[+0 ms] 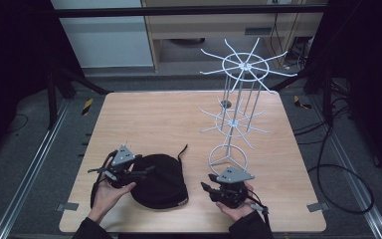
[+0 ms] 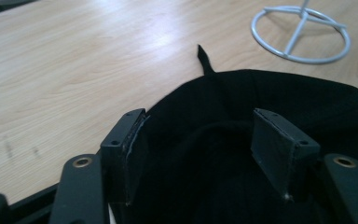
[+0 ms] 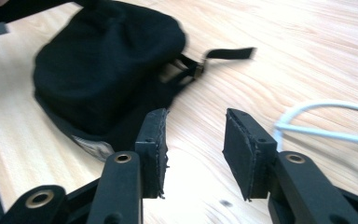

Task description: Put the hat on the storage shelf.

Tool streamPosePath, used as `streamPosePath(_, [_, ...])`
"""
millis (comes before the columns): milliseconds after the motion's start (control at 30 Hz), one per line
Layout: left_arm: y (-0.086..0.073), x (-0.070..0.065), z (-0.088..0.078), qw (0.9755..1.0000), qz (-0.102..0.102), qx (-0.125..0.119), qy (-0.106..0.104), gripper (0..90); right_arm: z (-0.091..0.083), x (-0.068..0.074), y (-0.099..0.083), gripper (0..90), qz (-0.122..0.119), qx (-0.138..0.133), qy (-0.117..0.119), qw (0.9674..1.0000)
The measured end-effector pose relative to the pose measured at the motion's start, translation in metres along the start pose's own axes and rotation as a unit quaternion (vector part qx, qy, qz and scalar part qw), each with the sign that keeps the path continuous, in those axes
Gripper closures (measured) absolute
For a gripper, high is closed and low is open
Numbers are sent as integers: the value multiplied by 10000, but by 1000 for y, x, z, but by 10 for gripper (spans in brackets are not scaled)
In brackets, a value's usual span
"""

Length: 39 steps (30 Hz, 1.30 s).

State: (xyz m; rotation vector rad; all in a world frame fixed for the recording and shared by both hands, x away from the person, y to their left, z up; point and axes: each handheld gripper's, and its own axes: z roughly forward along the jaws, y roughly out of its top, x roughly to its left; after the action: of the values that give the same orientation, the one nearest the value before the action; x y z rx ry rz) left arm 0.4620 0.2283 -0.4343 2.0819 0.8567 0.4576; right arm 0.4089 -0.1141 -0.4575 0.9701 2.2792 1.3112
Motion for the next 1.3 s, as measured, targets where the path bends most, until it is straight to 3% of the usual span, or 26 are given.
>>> streamPosePath(300, [1, -7, 17, 9986, 181, 349, -350, 286, -27, -29, -16, 557, 270, 67, -424, 9987])
streamPosePath(667, [-2, -11, 33, 9972, 246, 533, -452, 268, -37, -47, -29, 498, 383, 222, -754, 9962])
streamPosePath(933, [-5, -15, 44, 9941, 379, 910, -456, 381, -43, -53, -35, 481, 396, 253, -870, 9951])
streamPosePath(1300, [-9, -17, 47, 9927, 257, 1016, -601, 645, -42, -54, -36, 485, 365, 310, -903, 9948])
